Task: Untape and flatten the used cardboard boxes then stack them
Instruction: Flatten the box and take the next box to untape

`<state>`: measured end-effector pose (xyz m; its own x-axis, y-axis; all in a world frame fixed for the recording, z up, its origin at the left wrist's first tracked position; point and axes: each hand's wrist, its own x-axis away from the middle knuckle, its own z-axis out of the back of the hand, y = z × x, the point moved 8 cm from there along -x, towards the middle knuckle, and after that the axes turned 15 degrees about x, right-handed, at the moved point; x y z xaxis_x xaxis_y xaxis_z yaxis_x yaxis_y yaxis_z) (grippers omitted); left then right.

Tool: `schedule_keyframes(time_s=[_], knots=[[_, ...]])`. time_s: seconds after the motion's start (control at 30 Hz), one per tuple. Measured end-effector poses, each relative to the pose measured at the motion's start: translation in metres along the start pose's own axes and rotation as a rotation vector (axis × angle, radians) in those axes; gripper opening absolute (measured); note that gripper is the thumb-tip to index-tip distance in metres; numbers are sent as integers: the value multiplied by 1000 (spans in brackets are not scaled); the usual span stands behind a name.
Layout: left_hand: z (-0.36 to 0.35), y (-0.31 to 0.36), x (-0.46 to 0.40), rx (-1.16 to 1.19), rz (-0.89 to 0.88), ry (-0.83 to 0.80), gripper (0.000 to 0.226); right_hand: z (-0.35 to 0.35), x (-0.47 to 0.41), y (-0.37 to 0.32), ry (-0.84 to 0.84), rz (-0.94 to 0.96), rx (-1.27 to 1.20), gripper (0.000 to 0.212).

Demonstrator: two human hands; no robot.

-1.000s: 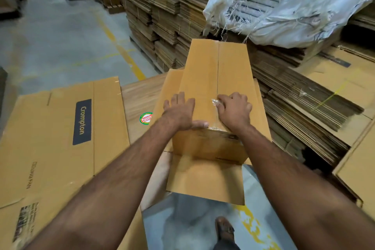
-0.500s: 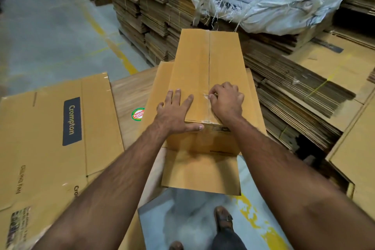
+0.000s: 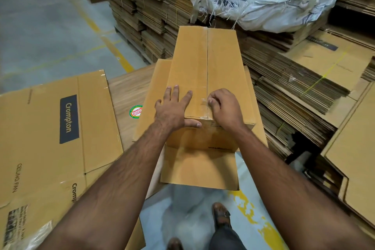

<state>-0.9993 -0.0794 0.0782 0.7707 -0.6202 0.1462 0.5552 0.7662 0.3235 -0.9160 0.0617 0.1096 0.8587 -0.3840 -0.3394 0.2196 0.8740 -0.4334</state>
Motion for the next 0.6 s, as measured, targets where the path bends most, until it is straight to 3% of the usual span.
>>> schedule_keyframes(time_s=[0.23, 0.6], knots=[[0, 0, 0, -8, 2, 16, 120, 10, 45, -3, -14, -122, -257, 16], [0, -2, 0, 19, -28, 58, 118, 67, 53, -22, 59, -78, -258, 12]])
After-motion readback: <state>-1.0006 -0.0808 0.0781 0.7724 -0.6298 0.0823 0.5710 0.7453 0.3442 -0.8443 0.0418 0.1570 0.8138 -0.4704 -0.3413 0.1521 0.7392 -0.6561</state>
